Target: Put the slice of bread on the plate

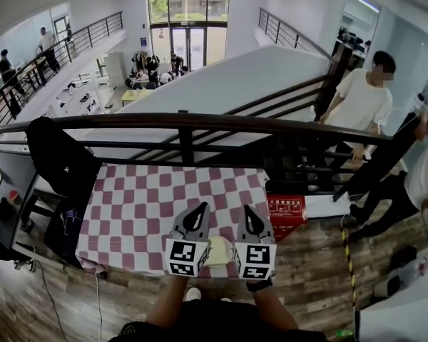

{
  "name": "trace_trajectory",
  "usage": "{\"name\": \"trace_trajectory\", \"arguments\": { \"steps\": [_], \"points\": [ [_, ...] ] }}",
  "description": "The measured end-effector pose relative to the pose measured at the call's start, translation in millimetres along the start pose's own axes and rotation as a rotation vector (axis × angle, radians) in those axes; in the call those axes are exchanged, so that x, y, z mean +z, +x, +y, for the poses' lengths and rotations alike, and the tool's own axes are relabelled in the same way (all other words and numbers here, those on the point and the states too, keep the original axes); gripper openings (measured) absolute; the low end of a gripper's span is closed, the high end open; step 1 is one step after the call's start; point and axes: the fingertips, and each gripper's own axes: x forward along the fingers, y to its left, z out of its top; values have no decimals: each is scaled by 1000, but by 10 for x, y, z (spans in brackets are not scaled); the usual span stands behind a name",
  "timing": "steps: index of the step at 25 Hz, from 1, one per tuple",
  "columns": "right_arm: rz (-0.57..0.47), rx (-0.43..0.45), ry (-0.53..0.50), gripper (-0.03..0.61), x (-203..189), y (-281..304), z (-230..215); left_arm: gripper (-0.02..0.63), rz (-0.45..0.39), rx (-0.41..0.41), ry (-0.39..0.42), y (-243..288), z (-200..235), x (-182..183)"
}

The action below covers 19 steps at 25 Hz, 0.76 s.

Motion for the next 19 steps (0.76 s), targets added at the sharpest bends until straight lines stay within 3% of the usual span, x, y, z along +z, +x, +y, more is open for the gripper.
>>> {"name": "trace_trajectory", "arguments": {
  "steps": [19],
  "points": [
    [32, -4, 10, 15, -183, -127, -64, 17, 28, -26, -13, -61, -193, -148]
  ]
}}
